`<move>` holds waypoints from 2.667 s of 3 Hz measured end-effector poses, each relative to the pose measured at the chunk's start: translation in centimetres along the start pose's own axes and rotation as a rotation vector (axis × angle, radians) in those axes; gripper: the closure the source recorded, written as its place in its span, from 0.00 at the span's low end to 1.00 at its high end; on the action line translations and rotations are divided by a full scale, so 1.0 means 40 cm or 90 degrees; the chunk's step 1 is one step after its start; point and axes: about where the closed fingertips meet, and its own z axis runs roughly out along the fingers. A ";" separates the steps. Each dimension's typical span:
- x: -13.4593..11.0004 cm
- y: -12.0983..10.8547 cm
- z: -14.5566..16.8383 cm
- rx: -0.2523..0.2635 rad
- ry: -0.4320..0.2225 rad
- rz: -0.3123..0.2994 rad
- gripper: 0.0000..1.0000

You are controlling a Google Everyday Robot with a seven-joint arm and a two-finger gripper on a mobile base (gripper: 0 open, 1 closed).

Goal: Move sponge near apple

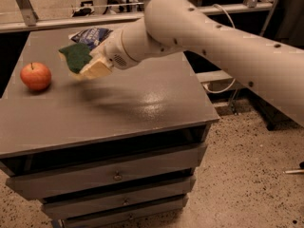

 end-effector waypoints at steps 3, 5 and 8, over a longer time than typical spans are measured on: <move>0.003 -0.088 0.196 -0.010 0.008 0.003 1.00; 0.038 -0.063 0.220 -0.035 0.020 0.018 0.54; 0.042 -0.029 0.186 -0.052 0.008 0.023 0.00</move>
Offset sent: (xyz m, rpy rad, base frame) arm 0.0834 0.0465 -0.0351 -0.0207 0.0030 -0.0310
